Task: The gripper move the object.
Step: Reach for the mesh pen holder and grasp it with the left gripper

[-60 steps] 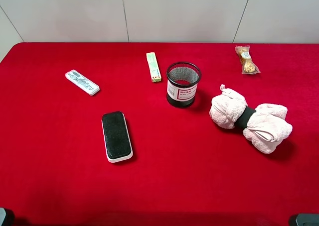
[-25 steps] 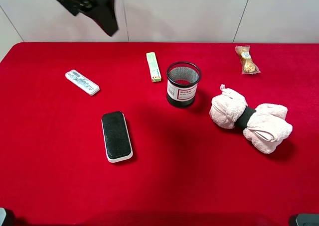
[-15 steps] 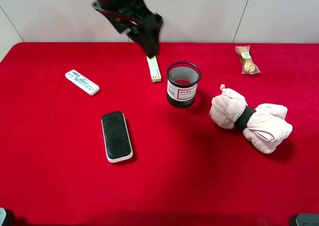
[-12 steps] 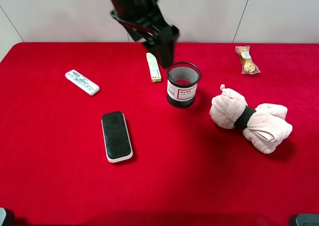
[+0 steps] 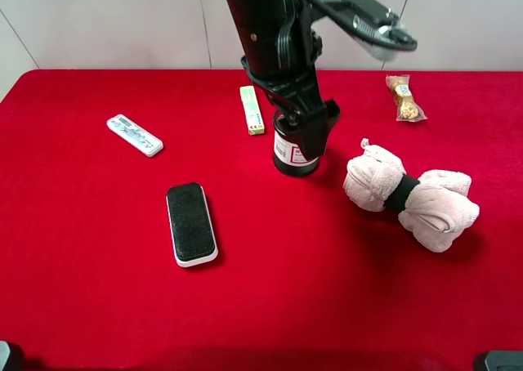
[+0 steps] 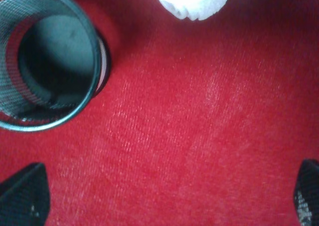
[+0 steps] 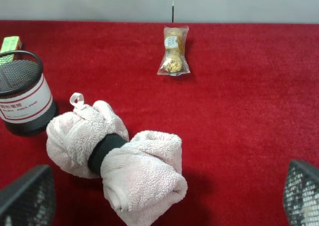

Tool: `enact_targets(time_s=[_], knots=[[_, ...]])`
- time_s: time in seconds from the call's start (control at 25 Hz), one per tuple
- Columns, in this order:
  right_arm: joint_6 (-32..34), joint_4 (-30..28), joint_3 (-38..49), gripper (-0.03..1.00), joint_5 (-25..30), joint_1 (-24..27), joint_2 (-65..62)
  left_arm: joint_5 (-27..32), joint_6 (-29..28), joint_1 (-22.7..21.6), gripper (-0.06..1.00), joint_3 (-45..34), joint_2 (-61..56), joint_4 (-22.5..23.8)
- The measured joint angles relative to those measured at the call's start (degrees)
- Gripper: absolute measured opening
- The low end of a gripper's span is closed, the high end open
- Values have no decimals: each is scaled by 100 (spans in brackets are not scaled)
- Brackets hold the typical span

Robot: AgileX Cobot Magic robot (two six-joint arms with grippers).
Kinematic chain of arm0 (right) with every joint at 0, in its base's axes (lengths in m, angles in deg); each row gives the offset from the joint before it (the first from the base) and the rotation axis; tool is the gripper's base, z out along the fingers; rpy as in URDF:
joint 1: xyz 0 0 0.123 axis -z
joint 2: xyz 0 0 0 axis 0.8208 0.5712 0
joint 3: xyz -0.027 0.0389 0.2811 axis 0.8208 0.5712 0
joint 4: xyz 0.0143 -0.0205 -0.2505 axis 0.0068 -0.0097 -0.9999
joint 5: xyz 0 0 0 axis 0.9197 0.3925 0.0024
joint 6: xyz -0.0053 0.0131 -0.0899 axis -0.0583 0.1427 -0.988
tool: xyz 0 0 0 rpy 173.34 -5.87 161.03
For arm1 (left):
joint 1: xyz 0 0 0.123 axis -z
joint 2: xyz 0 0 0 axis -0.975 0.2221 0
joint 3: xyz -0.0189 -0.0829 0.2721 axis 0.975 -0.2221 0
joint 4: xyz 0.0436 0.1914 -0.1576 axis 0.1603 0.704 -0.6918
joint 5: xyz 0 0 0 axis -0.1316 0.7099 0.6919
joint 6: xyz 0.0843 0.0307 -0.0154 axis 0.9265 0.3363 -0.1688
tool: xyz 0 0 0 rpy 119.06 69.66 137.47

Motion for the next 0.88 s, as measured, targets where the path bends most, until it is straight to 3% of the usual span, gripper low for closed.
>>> enact_targets(time_s=[0.4, 0.88], knots=[[0, 0, 0, 69, 0, 0, 0, -370, 786, 17, 97, 392, 709, 36], [0, 0, 0, 69, -6, 0, 0, -422, 1190, 17, 97, 1339, 1637, 208]])
